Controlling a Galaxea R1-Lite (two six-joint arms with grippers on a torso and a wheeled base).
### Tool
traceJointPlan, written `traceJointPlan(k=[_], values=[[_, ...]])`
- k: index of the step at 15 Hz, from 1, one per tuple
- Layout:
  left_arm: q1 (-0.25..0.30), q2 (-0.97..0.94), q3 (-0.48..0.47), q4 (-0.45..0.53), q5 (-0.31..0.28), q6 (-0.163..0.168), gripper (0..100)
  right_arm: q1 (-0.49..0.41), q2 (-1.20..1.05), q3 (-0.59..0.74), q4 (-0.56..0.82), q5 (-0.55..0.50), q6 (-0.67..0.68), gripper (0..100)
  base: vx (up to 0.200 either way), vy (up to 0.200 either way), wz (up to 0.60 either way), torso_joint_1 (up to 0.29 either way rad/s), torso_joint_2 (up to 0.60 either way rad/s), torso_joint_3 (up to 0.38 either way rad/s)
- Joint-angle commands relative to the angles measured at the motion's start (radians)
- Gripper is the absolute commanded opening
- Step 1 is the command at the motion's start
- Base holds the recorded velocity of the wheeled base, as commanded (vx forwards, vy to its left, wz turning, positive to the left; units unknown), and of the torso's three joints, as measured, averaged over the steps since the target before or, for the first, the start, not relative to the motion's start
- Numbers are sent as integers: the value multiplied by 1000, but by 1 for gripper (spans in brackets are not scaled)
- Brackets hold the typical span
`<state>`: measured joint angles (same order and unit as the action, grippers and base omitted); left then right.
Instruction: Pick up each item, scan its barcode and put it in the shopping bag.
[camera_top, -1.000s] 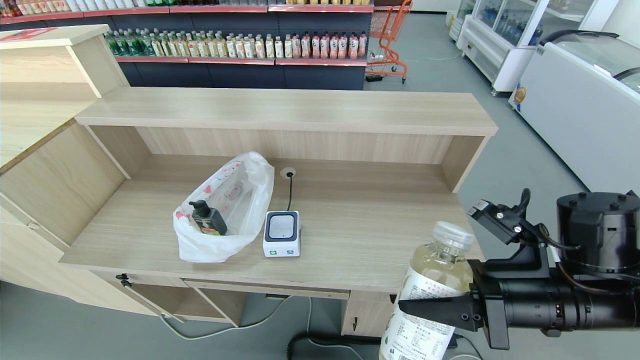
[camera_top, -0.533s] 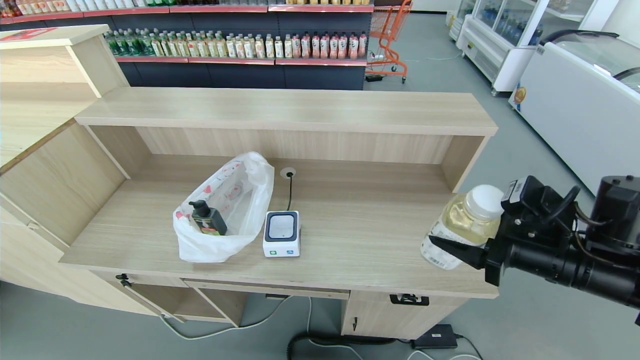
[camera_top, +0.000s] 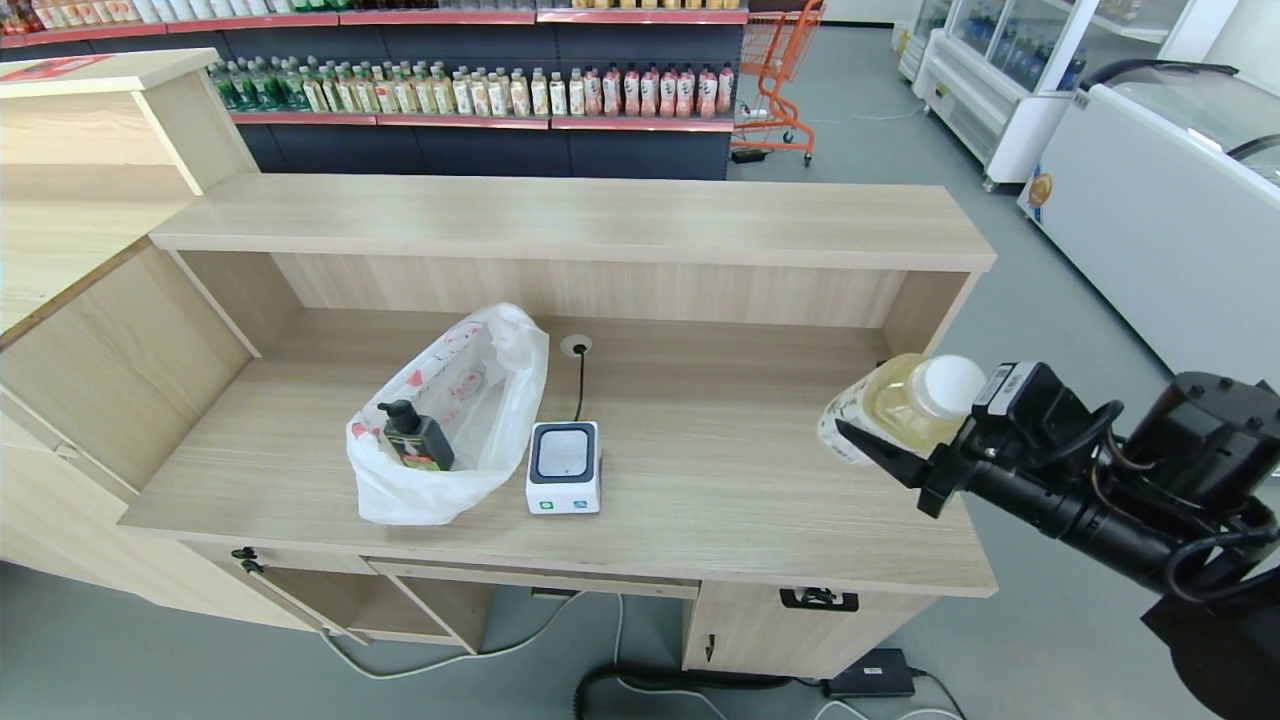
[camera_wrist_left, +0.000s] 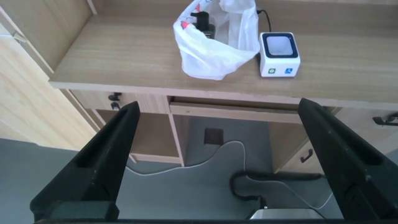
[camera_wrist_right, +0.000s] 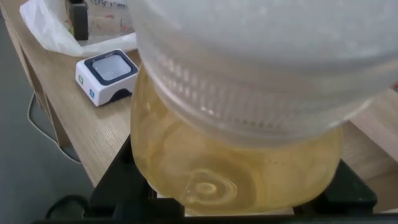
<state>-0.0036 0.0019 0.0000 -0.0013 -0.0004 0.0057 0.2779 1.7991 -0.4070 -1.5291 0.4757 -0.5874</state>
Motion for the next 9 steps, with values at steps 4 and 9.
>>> traceJointPlan(k=[4, 9], values=[[1, 0, 0, 0, -1, 0, 100, 0, 46, -18, -5, 15, -12, 0, 0, 0, 0, 0, 0, 0], [1, 0, 0, 0, -1, 3, 100, -2, 14, -13, 4, 9, -54, 0, 0, 0, 0, 0, 0, 0]])
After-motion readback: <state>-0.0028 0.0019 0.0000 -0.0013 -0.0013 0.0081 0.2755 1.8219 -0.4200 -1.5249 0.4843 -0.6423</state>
